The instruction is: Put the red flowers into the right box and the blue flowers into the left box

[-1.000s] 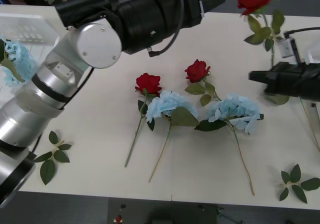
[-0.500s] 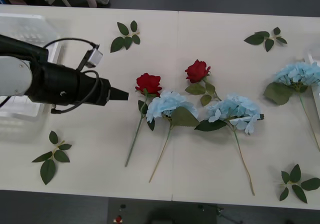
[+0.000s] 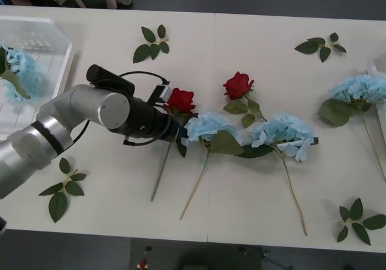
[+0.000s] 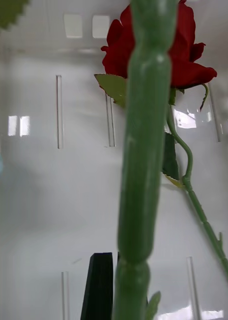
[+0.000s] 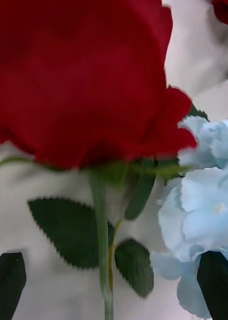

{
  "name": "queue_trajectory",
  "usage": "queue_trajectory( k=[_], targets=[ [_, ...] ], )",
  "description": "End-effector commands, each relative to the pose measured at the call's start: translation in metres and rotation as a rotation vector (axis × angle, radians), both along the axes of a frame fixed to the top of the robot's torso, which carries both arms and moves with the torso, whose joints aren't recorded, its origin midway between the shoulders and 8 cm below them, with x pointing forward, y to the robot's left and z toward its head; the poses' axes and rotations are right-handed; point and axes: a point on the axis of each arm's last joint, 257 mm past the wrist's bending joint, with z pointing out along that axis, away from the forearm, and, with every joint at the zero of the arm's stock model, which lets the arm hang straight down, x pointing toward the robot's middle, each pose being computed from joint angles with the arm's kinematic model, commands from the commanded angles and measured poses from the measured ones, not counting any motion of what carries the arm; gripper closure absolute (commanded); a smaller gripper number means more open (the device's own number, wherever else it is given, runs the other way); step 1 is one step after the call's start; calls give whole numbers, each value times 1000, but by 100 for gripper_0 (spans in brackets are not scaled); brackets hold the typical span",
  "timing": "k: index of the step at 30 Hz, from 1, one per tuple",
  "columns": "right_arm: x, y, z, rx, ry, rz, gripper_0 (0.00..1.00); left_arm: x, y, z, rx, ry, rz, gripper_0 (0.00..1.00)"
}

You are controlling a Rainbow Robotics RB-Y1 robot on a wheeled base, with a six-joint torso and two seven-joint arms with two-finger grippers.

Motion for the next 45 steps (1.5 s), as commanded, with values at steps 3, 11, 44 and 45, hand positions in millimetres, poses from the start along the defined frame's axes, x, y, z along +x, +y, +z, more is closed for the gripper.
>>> queue_trajectory(
  k=[3, 11, 44, 45],
  targets=[
    [-1, -28, 21, -95, -1, -23, 44, 28, -9, 3, 131, -80, -47, 78],
    [-1, -2, 13, -60, 56, 58, 23, 38, -7, 3, 152, -90, -36, 100],
    [28, 170, -18, 182, 210, 151, 22, 32, -188, 415, -767, -585, -102, 100],
    [30, 175, -19, 187, 209, 154, 21, 32, -194, 419, -741, -617, -107, 100]
  ],
)
